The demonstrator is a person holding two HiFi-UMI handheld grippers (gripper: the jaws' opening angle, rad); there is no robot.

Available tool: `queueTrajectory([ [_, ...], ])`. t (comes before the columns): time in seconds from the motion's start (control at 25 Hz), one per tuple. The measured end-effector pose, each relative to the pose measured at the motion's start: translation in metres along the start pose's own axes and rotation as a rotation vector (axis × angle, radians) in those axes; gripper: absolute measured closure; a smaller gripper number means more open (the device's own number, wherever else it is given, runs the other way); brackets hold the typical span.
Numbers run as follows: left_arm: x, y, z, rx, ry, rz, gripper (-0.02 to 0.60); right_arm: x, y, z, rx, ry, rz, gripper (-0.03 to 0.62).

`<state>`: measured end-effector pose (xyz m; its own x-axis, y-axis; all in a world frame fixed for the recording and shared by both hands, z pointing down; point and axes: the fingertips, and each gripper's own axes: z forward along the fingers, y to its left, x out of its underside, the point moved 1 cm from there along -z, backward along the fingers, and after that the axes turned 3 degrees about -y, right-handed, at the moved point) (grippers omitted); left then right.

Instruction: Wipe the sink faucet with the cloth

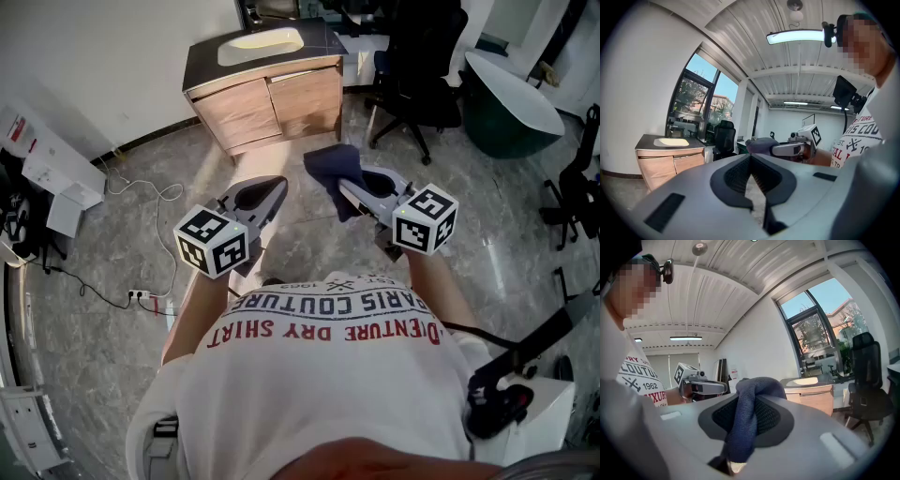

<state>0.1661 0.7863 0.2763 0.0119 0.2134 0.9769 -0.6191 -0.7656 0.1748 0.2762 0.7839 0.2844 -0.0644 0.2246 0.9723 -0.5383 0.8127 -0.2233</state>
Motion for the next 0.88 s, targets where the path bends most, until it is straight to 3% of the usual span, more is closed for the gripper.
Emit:
queueTrajectory([
  [0.88, 0.004, -0.001, -0.0007, 0.013, 0.009, -0.008, 0.58, 0.0025, 0.005, 0.0051, -0.036, 0.008, 0.005, 0.522],
])
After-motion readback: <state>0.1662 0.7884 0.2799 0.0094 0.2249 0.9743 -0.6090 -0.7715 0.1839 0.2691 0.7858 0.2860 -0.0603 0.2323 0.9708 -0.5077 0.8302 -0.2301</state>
